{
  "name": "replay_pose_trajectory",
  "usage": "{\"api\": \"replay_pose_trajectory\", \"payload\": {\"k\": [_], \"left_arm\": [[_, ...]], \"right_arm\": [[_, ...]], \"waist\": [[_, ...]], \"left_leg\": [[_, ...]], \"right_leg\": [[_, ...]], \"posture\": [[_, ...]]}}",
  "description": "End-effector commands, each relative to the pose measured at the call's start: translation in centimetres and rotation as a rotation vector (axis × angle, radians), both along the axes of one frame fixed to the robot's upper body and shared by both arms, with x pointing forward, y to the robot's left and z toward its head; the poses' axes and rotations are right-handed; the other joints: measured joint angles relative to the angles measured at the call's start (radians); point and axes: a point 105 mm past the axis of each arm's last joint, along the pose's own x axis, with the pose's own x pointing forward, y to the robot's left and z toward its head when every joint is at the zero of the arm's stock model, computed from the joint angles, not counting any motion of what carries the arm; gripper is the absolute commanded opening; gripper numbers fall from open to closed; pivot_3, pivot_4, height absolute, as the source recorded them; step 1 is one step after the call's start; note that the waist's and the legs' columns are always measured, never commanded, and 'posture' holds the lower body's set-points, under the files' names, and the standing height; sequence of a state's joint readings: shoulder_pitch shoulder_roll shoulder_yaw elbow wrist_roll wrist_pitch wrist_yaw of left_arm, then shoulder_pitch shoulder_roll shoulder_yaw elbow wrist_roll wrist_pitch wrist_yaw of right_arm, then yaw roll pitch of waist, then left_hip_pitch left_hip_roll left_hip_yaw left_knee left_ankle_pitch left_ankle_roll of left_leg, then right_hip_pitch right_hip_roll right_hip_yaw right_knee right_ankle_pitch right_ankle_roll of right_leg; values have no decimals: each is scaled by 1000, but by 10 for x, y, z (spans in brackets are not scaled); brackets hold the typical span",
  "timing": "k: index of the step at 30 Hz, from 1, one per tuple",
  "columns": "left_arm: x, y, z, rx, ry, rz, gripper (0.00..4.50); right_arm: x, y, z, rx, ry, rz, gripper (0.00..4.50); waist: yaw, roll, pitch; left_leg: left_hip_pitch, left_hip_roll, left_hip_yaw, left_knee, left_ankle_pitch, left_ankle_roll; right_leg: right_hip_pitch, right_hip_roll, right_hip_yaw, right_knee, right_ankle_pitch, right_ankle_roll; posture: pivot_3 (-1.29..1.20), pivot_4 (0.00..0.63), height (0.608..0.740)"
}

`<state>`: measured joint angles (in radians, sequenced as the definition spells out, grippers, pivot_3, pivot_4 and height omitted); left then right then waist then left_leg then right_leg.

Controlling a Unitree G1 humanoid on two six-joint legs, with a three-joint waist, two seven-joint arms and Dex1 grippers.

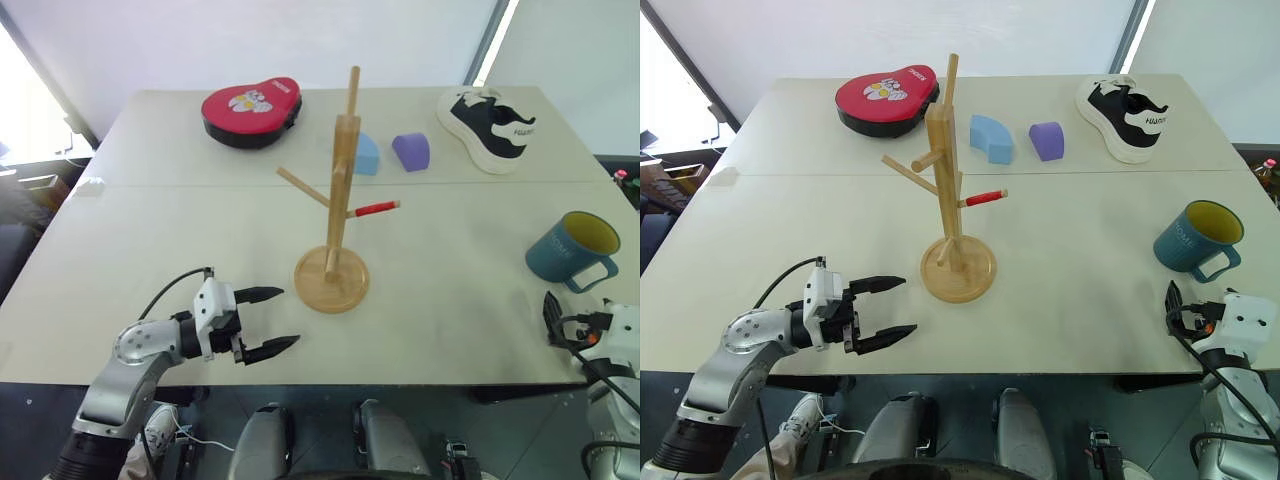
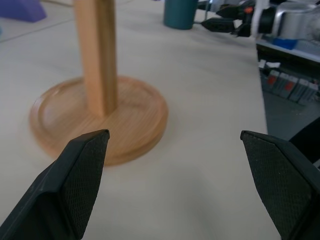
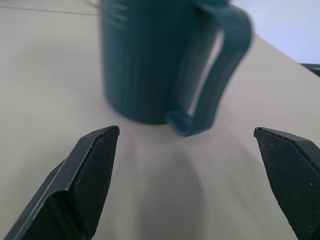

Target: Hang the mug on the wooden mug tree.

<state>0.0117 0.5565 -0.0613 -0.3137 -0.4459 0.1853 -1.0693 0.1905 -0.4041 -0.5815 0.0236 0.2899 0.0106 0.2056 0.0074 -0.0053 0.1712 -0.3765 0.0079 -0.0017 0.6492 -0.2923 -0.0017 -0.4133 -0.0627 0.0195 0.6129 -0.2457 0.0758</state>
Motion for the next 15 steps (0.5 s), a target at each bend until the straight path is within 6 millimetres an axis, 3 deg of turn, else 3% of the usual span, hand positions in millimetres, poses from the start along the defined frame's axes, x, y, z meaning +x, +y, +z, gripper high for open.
{"api": "replay_pose_trajectory", "payload": {"k": [1, 15], "left_arm": [[-3, -13, 15, -29, -61, -35, 4500], [-12, -24, 12, -53, -63, -100, 4500]], "right_arm": [[-6, -21, 15, -62, -51, -104, 4441], [1, -28, 11, -27, -107, -174, 4441]], "waist": [[0, 0, 0], [-13, 0, 0]], "left_leg": [[0, 0, 0, 0, 0, 0], [3, -1, 1, 3, 0, 1]], "right_leg": [[0, 0, 0, 0, 0, 0], [4, 7, 1, 2, 0, 1]], "posture": [[0, 150, 735], [0, 150, 735]]}}
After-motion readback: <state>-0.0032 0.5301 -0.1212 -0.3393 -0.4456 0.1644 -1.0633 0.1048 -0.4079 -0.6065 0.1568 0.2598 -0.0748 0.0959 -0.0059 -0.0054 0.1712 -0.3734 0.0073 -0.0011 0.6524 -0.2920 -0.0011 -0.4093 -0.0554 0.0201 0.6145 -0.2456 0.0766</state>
